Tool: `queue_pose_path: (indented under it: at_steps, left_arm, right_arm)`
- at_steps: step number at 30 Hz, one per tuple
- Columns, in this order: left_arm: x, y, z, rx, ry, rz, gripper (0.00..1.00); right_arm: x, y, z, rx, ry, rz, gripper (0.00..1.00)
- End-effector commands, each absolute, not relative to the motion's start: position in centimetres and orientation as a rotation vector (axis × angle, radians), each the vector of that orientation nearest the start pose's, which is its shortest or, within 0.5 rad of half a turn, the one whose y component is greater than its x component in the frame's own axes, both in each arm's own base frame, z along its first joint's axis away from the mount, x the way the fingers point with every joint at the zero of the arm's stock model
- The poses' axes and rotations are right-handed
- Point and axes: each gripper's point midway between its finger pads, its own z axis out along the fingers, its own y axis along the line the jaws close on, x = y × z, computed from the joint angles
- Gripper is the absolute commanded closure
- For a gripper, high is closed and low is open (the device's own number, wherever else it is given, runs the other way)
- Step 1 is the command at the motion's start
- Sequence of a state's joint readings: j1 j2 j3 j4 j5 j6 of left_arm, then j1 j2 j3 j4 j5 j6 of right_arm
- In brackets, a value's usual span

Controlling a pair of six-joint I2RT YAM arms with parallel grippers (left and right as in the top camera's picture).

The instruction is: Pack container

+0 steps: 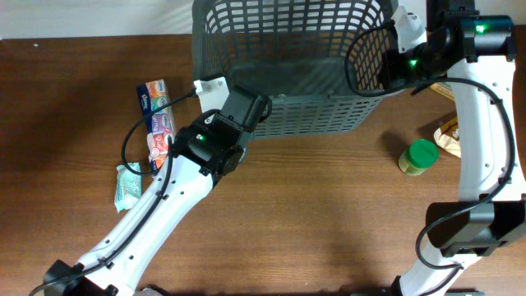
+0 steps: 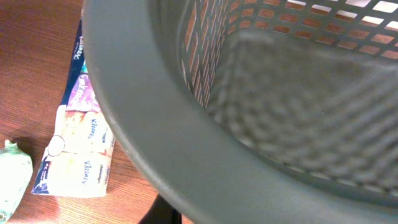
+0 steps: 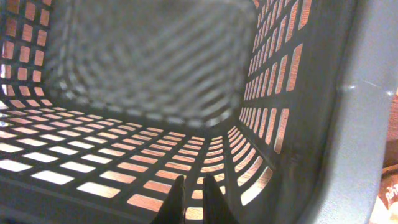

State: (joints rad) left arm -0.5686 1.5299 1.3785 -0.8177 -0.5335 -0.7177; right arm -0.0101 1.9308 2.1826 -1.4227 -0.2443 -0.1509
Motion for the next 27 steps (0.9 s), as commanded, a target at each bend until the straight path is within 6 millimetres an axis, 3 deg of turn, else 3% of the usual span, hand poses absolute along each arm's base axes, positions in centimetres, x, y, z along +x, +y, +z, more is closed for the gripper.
queue_pose_path:
  at_steps: [1,8,9,14,23,27]
  left_arm:
    - [37.8,-12.9,22.1,-0.376,2.311,0.105,0.91]
    - [37.7,-12.9,22.0,-0.374,2.315,0.107,0.85]
    - [37.7,-12.9,22.0,-0.374,2.314,0.107,0.80]
    - [37.7,-13.1,22.1,-0.310,2.325,0.127,0.64]
    - [37.3,-14.8,23.5,-0.180,2.311,0.118,0.40]
    - [37.2,-15.2,25.4,-0.177,2.271,0.088,0.33]
  right_arm:
    - [42.7,3.7,25.8,-0.246,2.709,0.281,0.96]
    - [43.5,3.8,26.2,-0.250,2.673,0.280,0.92]
    - [43.8,4.1,26.4,-0.257,2.654,0.305,0.74]
    - [44.5,4.9,27.0,-0.275,2.608,0.354,0.37]
    - [44.7,7.6,28.6,-0.388,2.505,0.551,0.08]
    - [44.3,9.9,31.3,-0.449,2.401,0.723,0.02]
